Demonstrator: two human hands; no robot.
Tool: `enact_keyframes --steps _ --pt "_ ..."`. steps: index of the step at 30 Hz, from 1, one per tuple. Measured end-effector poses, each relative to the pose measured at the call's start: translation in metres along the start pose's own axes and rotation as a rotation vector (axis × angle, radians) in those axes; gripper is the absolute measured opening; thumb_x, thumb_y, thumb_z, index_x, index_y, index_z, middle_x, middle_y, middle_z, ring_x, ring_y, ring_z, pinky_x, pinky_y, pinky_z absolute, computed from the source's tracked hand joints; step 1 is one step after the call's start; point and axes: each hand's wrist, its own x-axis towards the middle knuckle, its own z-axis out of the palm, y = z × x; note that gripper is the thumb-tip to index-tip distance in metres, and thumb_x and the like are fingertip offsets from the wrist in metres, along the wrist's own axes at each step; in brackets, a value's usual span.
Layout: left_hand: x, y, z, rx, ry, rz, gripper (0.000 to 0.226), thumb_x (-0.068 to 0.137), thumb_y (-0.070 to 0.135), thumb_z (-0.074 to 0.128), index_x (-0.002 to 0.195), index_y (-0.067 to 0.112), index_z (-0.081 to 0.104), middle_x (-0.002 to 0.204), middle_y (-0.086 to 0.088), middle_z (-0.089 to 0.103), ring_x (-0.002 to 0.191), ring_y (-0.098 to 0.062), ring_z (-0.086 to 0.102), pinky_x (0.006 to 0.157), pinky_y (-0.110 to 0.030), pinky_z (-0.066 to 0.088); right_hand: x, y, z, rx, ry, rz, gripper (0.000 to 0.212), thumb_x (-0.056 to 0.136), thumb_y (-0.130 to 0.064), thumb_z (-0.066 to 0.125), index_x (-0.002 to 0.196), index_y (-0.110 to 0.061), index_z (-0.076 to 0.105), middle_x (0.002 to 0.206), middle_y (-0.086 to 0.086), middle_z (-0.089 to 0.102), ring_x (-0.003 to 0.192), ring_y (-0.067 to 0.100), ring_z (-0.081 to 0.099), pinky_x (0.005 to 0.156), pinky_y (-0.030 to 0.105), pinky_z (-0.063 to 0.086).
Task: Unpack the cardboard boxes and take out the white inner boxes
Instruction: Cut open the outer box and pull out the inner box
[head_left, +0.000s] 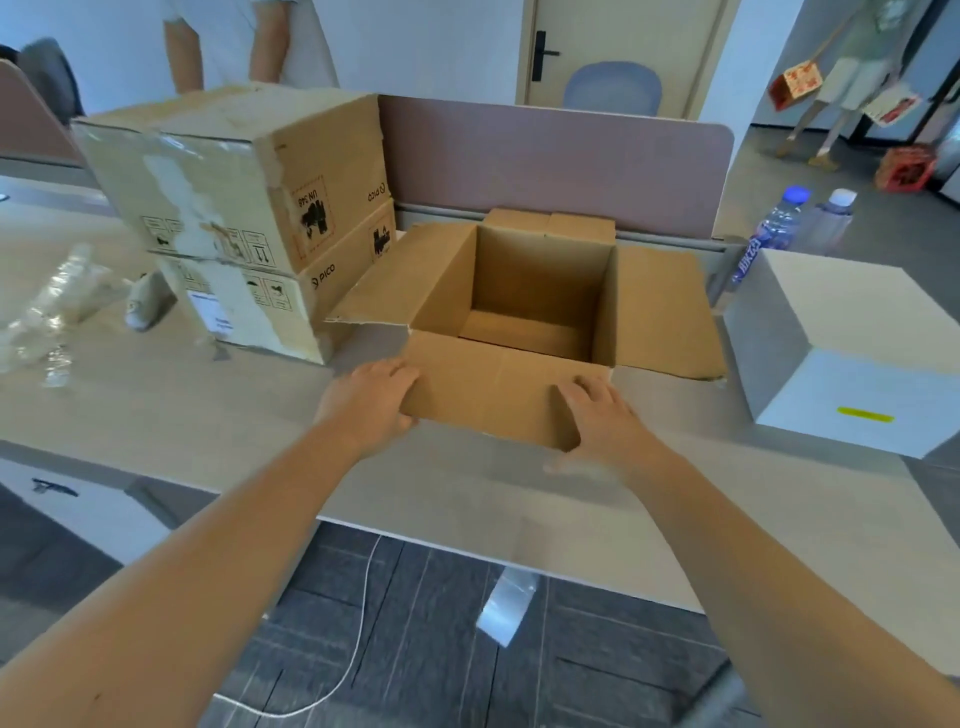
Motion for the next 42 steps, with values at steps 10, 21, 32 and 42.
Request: enact_keyframes --steps 10,21,32,42 --pt "0.008 -0.001 -0.039 -0.605 0.241 -0.459 0.062 0.089 0.047 0.053 0.132 0.006 0.038 0.125 -0.012 0.055 0.113 -0.032 0.053 0.084 -0.038 0.043 -0.005 -0.007 -0.029 0.591 0.464 0.336 0.069 0.082 -0.047 0.062 0.132 -0.007 0.038 0.13 0.01 0.053 0.117 0.029 0.05 0.097 0.045 0.043" --pt "0.077 0.003 -0.023 -1.141 -0.166 -0.543 0.072 0.089 0.052 0.049 0.143 0.008 0.032 0.147 -0.013 0.035 0.133 -0.032 0.034 0.106 -0.042 0.029 0.036 -0.001 -0.016 1.188 0.431 0.439 0.06 0.088 -0.044 0.054 0.14 -0.02 0.036 0.141 0.003 0.043 0.131 0.027 0.036 0.101 0.037 0.029" --pt "0.105 0.001 0.026 -1.447 -0.063 -0.538 0.055 0.077 0.05 0.066 0.11 0.008 0.053 0.121 -0.003 0.056 0.117 -0.02 0.05 0.107 -0.037 0.034 0.081 0.012 0.023 1.35 0.564 0.504 0.047 0.086 -0.032 0.061 0.125 -0.008 0.051 0.122 0.006 0.06 0.115 0.021 0.054 0.096 0.029 0.04" --pt "0.1 0.007 -0.005 -1.49 0.178 -0.472 0.053 0.082 0.044 0.064 0.117 0.007 0.052 0.119 -0.007 0.059 0.116 -0.025 0.052 0.102 -0.037 0.039 0.078 0.001 -0.007 1.245 0.709 0.465 0.028 0.083 -0.028 0.066 0.098 -0.008 0.055 0.108 0.011 0.063 0.101 0.026 0.061 0.094 0.043 0.049"
